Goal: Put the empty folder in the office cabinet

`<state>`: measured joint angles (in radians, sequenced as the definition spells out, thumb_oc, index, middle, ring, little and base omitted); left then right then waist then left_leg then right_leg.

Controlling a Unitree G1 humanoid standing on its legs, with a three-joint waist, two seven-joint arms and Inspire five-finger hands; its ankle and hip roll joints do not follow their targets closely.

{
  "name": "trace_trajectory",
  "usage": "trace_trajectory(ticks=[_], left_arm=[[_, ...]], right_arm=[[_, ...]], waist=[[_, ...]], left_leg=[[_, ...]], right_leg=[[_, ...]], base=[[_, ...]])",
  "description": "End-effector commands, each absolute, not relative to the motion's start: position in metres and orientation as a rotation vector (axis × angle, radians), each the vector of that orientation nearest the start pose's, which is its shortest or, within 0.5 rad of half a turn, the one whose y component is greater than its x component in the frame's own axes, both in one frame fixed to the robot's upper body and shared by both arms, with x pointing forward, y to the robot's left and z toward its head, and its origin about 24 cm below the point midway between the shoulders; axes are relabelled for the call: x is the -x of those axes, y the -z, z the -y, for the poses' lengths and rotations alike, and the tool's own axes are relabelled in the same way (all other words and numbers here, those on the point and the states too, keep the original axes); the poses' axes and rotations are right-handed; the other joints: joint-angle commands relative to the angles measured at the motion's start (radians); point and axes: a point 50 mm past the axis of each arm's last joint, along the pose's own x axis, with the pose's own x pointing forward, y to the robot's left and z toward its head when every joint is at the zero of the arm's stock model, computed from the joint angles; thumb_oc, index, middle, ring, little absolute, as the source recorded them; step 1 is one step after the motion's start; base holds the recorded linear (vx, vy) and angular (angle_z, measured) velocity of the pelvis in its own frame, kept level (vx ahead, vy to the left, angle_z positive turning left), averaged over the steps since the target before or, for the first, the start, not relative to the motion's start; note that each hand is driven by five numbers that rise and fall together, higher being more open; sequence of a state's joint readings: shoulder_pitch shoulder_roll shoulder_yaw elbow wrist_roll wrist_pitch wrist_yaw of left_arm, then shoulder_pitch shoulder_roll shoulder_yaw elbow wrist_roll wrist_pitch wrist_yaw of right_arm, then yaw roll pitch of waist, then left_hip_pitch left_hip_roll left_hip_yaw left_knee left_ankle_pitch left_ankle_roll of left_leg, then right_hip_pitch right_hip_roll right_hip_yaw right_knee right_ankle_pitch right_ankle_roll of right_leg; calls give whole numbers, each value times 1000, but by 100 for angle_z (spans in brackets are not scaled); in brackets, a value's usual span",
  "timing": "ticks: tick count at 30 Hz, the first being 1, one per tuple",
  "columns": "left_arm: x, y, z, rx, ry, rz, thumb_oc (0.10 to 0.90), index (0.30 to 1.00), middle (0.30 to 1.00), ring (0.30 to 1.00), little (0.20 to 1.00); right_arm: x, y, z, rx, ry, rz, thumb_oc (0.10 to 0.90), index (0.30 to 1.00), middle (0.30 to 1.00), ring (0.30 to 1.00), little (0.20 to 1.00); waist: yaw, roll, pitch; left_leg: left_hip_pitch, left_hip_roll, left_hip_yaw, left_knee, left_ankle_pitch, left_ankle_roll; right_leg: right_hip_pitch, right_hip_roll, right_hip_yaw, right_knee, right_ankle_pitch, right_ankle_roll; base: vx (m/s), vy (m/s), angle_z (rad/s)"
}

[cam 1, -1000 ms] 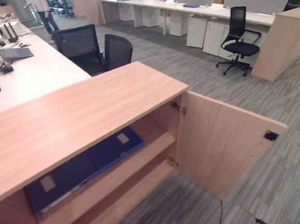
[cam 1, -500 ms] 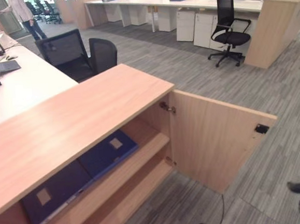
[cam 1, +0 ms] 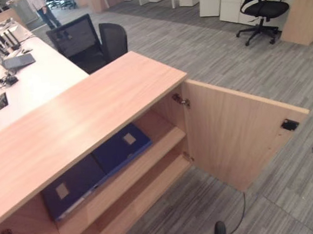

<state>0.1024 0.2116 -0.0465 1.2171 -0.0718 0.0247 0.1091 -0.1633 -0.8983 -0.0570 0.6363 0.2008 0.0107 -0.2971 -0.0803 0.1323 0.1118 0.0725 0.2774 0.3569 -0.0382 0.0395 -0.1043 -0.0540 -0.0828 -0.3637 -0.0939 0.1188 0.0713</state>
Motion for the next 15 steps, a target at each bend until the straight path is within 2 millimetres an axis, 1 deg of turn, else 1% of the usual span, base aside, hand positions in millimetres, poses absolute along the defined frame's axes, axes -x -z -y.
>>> trace_trajectory(ticks=[1, 2, 3, 5, 6, 7, 8, 10, 11, 12, 13, 14, 15], left_arm=[[-64, 156, -270, -291, -286, -1266, 800, 900, 900, 900, 900], [-66, 156, -269, -292, -280, -1261, 800, 900, 900, 900, 900], [-69, 155, -269, -298, -266, -1252, 800, 900, 900, 900, 900], [-70, 155, -268, -298, -261, -1252, 800, 900, 900, 900, 900], [-71, 155, -268, -303, -256, -1251, 800, 900, 900, 900, 900], [-71, 156, -266, -301, -248, -1252, 800, 900, 900, 900, 900], [-71, 156, -266, -300, -249, -1252, 800, 900, 900, 900, 900], [-71, 156, -265, -299, -243, -1256, 800, 900, 900, 900, 900], [-71, 156, -265, -299, -243, -1256, 800, 900, 900, 900, 900], [-69, 156, -266, -300, -244, -1263, 800, 900, 900, 900, 900], [-68, 157, -266, -296, -240, -1265, 800, 900, 900, 900, 900], [-68, 157, -265, -295, -240, -1265, 800, 900, 900, 900, 900], [-67, 157, -265, -292, -235, -1271, 800, 900, 900, 900, 900]], right_arm=[[-276, -147, 393, 693, 564, -5, 800, 900, 900, 900, 900], [-281, -149, 388, 701, 525, 2, 800, 900, 900, 900, 900], [-290, -156, 378, 719, 455, 17, 800, 900, 900, 900, 900], [-293, -157, 375, 722, 431, 22, 800, 900, 900, 900, 900], [-298, -160, 368, 730, 385, 27, 800, 900, 900, 900, 900], [-306, -166, 355, 751, 306, 43, 800, 900, 900, 900, 900], [-306, -166, 355, 752, 305, 44, 800, 900, 900, 900, 900], [-314, -172, 340, 789, 206, 59, 800, 900, 900, 900, 900], [-314, -172, 340, 789, 205, 59, 800, 900, 900, 900, 900], [-318, -179, 322, 833, 92, 82, 800, 900, 900, 900, 900], [-320, -182, 311, 860, 14, 93, 800, 900, 900, 900, 900], [-321, -183, 311, 861, 13, 94, 800, 900, 900, 900, 900], [-322, -188, 289, 907, -117, 121, 800, 900, 900, 900, 900]], waist=[[12, -113, -4], [13, -114, -3], [15, -116, -3], [14, -117, -3], [17, -119, -4], [20, -122, -6], [19, -121, -6], [20, -124, -8], [20, -124, -8], [20, -128, -11], [22, -130, -14], [21, -129, -14], [21, -132, -16]], left_leg=[[15, 11, -52, 14, 142, -66], [14, 13, -52, 16, 147, -68], [12, 16, -52, 20, 158, -71], [13, 16, -51, 21, 161, -72], [14, 17, -49, 20, 165, -74], [17, 18, -47, 19, 171, -77], [17, 19, -48, 18, 171, -77], [19, 21, -47, 14, 178, -82], [19, 21, -47, 14, 178, -82], [22, 22, -45, 9, 179, -85], [23, 23, -44, 7, 180, -86], [23, 23, -44, 7, 180, -87], [25, 26, -41, 5, 180, -89]], right_leg=[[80, 1, 16, 55, -168, 9], [82, 3, 15, 55, -170, 8], [87, 6, 9, 54, -174, 5], [89, 8, 9, 53, -175, 4], [92, 11, 6, 51, -177, 2], [96, 15, 4, 50, -180, 0], [96, 15, 4, 49, -180, 0], [97, 18, 3, 47, -182, -1], [97, 18, 3, 47, -182, -1], [98, 21, 2, 47, -187, -2], [98, 22, 3, 47, -189, -2], [98, 22, 2, 47, -189, -2], [97, 24, 3, 47, -192, -3]], base=[[-7, -40, 0], [0, -45, 2], [3, -34, 4], [1, -26, 5], [-1, -33, 0], [0, -24, -6], [-4, -18, -8], [-3, -6, -3], [0, 0, 0], [3, -12, -4], [0, 0, 0], [0, 0, 0], [0, 0, 0]])
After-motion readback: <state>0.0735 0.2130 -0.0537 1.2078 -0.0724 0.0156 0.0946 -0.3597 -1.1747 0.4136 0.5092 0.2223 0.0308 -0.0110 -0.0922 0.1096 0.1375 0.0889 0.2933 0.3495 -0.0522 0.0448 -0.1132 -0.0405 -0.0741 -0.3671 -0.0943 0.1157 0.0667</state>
